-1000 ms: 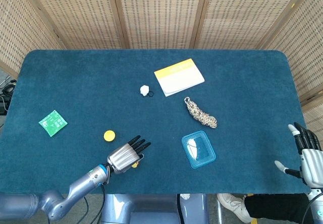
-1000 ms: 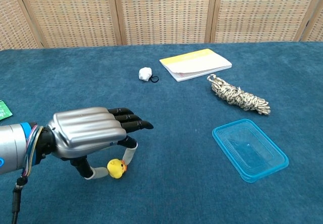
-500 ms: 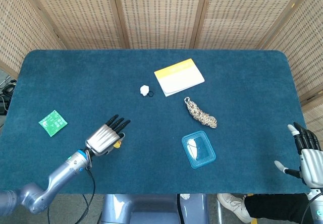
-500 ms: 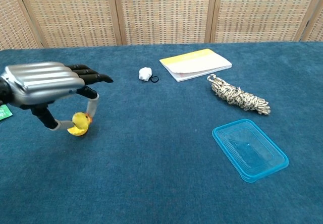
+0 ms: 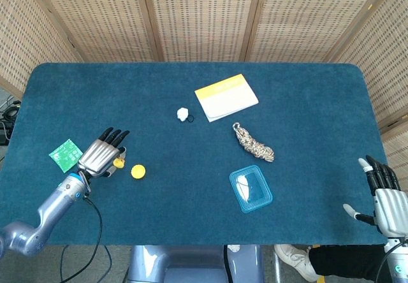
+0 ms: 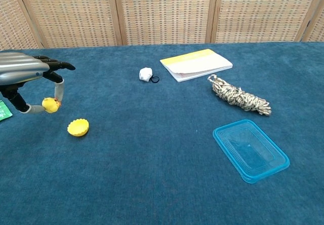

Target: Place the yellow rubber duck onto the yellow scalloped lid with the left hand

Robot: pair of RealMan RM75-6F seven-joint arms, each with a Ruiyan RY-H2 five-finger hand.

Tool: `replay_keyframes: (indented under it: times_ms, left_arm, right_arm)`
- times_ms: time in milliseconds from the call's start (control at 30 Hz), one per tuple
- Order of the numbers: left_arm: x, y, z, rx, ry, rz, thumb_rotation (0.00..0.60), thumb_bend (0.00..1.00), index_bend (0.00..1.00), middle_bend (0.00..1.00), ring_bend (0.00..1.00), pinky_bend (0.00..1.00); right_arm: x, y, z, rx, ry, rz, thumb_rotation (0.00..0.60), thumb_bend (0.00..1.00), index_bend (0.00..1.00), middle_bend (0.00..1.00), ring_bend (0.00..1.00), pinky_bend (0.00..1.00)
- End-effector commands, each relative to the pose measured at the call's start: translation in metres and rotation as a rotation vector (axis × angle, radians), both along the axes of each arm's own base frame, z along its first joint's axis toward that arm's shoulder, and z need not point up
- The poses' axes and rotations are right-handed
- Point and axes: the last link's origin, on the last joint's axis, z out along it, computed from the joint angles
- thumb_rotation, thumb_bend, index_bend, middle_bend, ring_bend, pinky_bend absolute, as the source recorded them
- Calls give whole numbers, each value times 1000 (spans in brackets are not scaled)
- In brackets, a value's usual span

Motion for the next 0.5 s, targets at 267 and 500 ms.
replay_keyframes:
  times_ms: [267, 500]
  left_arm:
    - [13, -5, -19, -43, -5, -27, 600, 368, 488, 0, 0, 0]
    - [14, -5, -29, -55, 13, -21, 600, 371, 486, 0, 0, 0]
  right_arm:
    - [-1, 0, 2, -5, -8, -1, 600, 0, 0, 0, 0, 0]
    - [-1, 0, 3, -6, -10, -2, 600, 0, 0, 0, 0, 0]
